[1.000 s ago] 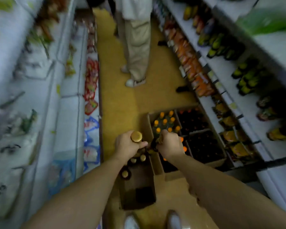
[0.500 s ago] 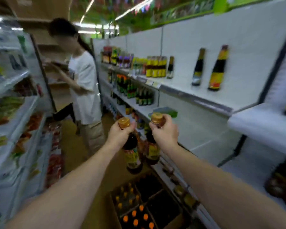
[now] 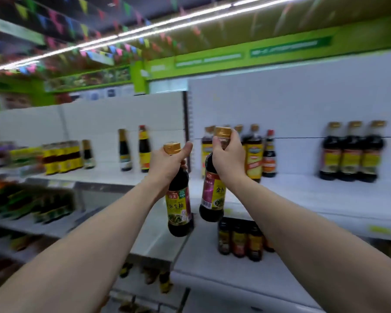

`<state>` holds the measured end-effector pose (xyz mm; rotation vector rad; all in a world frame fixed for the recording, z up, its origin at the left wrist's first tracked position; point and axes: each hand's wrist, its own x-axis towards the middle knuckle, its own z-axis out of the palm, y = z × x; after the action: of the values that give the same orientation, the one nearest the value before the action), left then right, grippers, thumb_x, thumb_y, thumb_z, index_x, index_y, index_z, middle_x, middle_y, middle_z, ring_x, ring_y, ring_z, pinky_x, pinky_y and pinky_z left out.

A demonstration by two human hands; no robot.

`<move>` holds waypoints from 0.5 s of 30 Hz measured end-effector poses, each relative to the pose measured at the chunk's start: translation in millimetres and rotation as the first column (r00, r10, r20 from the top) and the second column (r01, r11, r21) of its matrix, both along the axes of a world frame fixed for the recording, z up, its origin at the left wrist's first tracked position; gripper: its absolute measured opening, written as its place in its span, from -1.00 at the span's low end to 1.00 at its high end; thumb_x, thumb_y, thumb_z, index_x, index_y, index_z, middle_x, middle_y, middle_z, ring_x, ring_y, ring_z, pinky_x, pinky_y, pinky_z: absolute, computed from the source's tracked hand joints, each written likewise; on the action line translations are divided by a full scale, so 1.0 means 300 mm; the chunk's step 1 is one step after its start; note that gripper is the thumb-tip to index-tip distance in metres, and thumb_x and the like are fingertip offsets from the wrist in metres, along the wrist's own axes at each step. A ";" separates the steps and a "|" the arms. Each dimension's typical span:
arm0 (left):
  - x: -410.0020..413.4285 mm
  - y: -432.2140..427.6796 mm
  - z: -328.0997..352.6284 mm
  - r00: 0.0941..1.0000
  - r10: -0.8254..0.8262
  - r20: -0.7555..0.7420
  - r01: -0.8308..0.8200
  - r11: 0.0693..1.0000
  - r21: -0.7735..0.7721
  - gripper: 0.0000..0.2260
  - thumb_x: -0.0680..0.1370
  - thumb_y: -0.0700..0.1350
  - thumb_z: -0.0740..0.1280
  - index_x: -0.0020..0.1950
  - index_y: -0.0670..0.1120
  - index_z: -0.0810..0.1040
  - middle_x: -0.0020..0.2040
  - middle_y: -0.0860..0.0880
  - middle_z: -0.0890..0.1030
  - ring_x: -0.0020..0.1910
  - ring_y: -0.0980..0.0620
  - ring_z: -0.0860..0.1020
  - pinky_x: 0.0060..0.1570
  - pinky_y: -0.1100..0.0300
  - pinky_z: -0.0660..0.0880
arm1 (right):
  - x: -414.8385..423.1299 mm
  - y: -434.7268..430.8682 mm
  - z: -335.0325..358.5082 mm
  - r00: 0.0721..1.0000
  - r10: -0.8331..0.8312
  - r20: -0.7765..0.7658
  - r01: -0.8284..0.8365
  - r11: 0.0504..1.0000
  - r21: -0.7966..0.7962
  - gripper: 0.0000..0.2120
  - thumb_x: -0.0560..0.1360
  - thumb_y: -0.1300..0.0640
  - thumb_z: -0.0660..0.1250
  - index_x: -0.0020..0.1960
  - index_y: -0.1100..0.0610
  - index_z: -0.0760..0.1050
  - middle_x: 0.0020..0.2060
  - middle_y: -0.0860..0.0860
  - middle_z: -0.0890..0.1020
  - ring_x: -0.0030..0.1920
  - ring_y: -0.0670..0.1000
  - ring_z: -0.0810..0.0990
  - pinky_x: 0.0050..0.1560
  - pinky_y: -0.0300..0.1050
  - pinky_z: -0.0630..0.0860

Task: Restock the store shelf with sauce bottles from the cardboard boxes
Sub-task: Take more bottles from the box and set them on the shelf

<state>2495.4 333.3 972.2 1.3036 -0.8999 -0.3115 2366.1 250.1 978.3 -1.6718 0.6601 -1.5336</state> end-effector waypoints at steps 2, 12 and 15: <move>-0.121 -0.105 0.025 0.995 -0.096 0.020 0.096 0.995 0.005 -0.68 0.47 0.12 0.56 -0.16 -0.10 0.57 -0.36 -0.04 0.62 -0.36 -0.01 0.61 -0.26 0.13 0.61 | -0.138 -0.048 0.016 0.991 -0.127 -0.029 0.127 0.992 -0.024 -0.65 0.66 0.04 0.29 0.40 0.14 0.42 0.11 -0.01 0.65 0.11 0.03 0.62 0.17 -0.01 0.54; -0.840 -0.535 0.079 0.871 -0.490 0.023 0.490 0.872 0.001 -0.53 0.35 0.32 0.58 -0.15 -0.05 0.58 -0.25 -0.07 0.67 -0.17 -0.13 0.68 0.06 -0.13 0.66 | -0.900 -0.250 0.026 0.822 -0.559 -0.110 0.555 0.829 -0.063 -0.81 0.65 0.08 0.31 0.22 0.10 0.45 -0.06 -0.10 0.60 0.00 0.02 0.58 0.09 -0.05 0.49; -1.052 -0.630 0.076 0.848 -0.530 0.011 0.530 0.848 0.003 -0.49 0.28 0.38 0.57 -0.20 -0.06 0.64 -0.30 -0.04 0.69 -0.20 -0.13 0.70 0.06 -0.17 0.66 | -1.109 -0.306 0.042 0.762 -0.634 -0.133 0.629 0.773 -0.080 -0.64 0.63 0.04 0.33 0.39 0.13 0.43 0.12 0.02 0.65 0.15 0.08 0.61 0.25 0.08 0.53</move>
<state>2179.9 144.1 994.8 1.0342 -1.2667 -0.7374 2033.6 158.4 991.1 -1.6874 1.4071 -1.8807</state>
